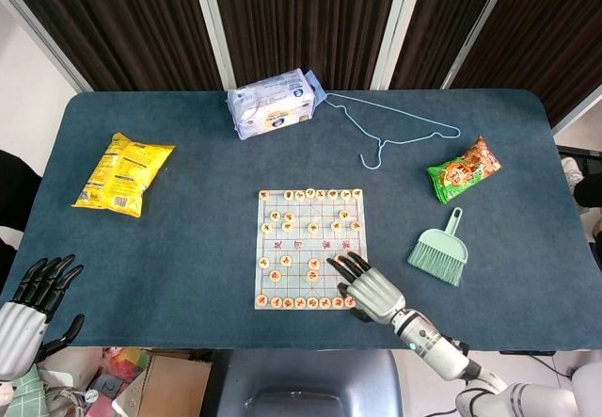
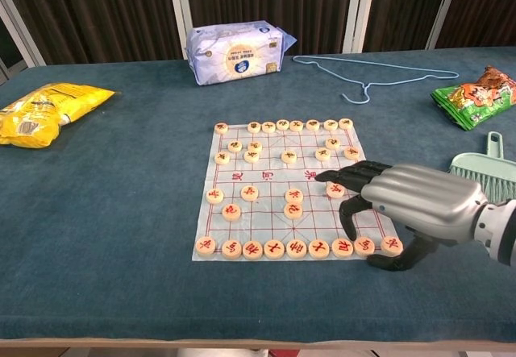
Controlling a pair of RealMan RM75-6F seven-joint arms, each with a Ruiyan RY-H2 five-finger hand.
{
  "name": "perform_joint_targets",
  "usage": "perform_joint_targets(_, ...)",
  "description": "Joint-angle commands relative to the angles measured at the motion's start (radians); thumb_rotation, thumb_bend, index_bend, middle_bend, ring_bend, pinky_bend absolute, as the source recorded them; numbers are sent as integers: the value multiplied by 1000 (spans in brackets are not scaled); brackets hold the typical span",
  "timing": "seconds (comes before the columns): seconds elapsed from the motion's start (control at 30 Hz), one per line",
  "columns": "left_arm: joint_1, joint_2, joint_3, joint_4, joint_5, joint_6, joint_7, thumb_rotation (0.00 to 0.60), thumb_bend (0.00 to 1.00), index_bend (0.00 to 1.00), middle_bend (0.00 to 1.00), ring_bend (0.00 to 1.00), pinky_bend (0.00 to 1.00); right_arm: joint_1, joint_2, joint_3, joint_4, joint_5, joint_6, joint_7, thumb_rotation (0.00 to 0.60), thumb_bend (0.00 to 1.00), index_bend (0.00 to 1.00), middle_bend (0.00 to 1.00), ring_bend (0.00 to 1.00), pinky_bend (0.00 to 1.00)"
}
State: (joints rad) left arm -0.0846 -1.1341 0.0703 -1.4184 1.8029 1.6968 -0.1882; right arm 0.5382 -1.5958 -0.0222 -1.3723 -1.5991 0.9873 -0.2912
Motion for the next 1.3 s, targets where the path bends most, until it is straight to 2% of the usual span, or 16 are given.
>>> perform_joint_targets(0.03, 0, 0, 0, 0, 0, 1, -1, 600, 407, 0, 0, 0, 73, 1, -5, -1, 4, 1, 4, -3, 600, 435, 623, 73, 0, 0)
perform_joint_targets(0.4, 3, 1, -1, 1, -1, 5, -2, 600, 407, 0, 0, 0, 73, -12, 16, -8, -15, -7, 53, -3, 600, 440, 641, 92, 0, 0)
perform_joint_targets(0.6, 2, 0, -1, 0, -1, 3, 0, 600, 406, 0, 0, 0, 72, -4, 27, 18, -36, 6, 69, 17, 600, 439, 642, 95, 0, 0)
perform_joint_targets(0.97, 3, 2, -3, 0, -5, 3, -1, 600, 406, 0, 0, 0, 73, 57, -24, 99, -10, 116, -12, -51, 600, 440, 641, 95, 0, 0)
perform_joint_targets(1.3, 3, 4, -5, 1, -11, -1, -7, 600, 406, 0, 0, 0, 73, 87, -68, 117, 40, 187, -60, -88, 600, 440, 640, 96, 0, 0)
